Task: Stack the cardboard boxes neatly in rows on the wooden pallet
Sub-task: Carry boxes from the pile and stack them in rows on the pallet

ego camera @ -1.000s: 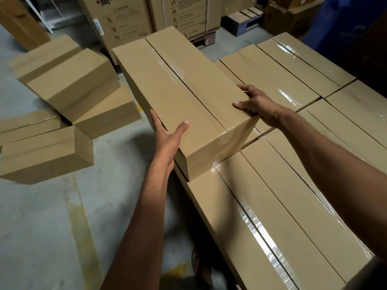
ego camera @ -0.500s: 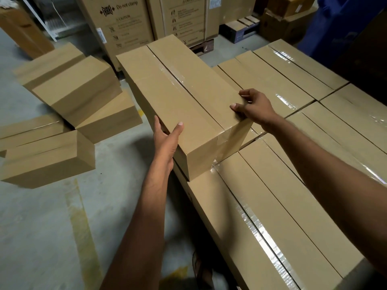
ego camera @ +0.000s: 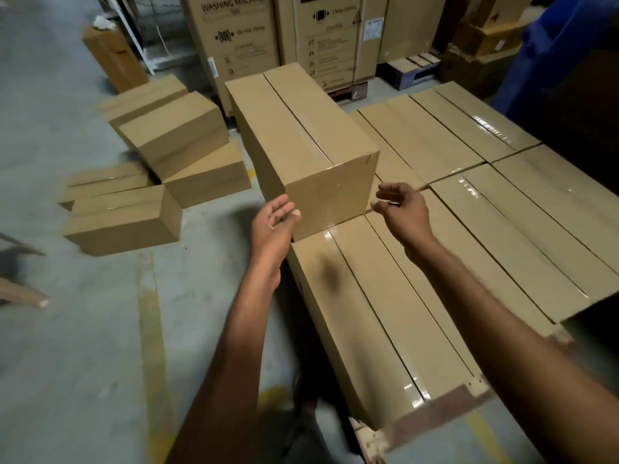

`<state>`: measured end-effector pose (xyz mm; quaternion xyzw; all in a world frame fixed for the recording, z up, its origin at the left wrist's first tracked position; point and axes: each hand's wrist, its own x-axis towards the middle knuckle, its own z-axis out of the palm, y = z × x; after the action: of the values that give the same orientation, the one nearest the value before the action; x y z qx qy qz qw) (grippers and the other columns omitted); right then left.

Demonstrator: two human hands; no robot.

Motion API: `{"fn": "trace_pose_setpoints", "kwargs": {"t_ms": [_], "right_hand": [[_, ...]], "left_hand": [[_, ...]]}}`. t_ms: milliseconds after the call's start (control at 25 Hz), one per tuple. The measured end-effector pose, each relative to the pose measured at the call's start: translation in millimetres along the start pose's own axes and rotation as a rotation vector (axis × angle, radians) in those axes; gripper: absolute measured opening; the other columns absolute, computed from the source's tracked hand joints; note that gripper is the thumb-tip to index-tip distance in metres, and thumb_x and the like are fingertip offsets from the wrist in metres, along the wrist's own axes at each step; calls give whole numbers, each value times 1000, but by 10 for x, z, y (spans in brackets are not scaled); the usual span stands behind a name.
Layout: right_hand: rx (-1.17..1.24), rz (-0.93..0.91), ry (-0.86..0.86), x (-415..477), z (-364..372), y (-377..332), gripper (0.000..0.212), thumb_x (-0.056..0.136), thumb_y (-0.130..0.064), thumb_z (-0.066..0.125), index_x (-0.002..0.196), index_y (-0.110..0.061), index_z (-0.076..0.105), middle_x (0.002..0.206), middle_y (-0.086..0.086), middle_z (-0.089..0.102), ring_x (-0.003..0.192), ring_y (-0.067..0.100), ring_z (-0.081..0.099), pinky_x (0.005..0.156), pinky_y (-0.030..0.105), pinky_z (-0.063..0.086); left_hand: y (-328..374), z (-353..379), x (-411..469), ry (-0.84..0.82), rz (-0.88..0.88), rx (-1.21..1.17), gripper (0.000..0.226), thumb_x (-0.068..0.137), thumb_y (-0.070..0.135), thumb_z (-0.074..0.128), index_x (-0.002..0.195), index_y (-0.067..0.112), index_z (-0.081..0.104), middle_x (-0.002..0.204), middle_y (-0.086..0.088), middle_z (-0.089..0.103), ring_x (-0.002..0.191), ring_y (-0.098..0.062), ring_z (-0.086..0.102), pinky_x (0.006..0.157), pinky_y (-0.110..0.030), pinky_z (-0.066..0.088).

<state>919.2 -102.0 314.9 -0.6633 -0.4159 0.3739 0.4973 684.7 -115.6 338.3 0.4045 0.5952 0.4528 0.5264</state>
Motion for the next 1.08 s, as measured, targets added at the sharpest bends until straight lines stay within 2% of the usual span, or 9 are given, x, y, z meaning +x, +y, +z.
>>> {"fn": "trace_pose_setpoints", "kwargs": {"t_ms": [80,240,360,440,520,680,840,960,1080], "right_hand": [[49,31,-88,-501,-140,12,27,90,-8,72,111,-23,69,108,-2,75,106,13,70,88,26,56],[99,84,-226,-1429,-278,-31,22,94,-8,71,110,-23,71,105,-1,76,100,9,71,71,13,51],[135,116,-283,-2079,-196,-89,22,94,-8,71,113,-20,71,102,-3,77,95,4,72,74,15,54],[161,121,-308,-2436,-25,-89,22,94,-4,70,111,-17,72,99,-1,78,93,4,73,77,15,55],[188,141,-327,-2709,259,-67,21,93,-1,70,109,-15,72,95,2,79,88,5,73,74,14,54],[189,147,-332,-3065,1141,-65,20,92,0,71,109,-12,72,94,6,79,87,9,73,73,16,53],[224,137,-345,-3278,2110,-253,19,93,-3,72,110,-11,72,95,9,78,85,7,72,70,14,52],[215,114,-368,-3362,2707,-435,20,93,-4,72,111,-13,72,96,7,78,88,10,73,69,14,51],[201,92,-391,-3326,3153,-630,20,93,-5,72,110,-15,73,95,5,78,87,7,72,69,13,51]], "left_hand": [[-23,-7,-522,-9,22,-14,44,97,12,67,140,21,58,128,6,69,117,-2,63,101,-27,51],[-78,-187,-1364,24,55,-54,42,98,13,67,137,25,60,122,12,72,113,-1,66,98,-24,52],[-218,-496,-1786,81,68,-101,40,97,11,68,134,25,62,119,14,73,111,-1,68,94,-21,53],[-317,-756,-1989,130,78,-117,39,97,10,69,132,25,63,118,13,74,110,-1,68,86,-16,54],[-433,-1057,-2099,185,73,-148,36,96,8,68,129,23,64,116,11,75,108,-3,69,83,-15,54],[-561,-1874,-2091,208,76,-115,34,96,6,68,126,23,65,114,10,75,108,-3,69,89,-21,53],[-518,-2814,-1886,226,101,-101,32,97,8,68,125,23,64,115,10,75,107,-3,70,83,-18,53],[-450,-3409,-1739,262,108,-122,32,96,8,69,125,23,65,116,9,75,108,-3,69,86,-18,54],[-367,-3831,-1538,290,112,-162,32,96,8,69,125,21,65,115,8,75,107,-4,70,82,-15,54]]}}
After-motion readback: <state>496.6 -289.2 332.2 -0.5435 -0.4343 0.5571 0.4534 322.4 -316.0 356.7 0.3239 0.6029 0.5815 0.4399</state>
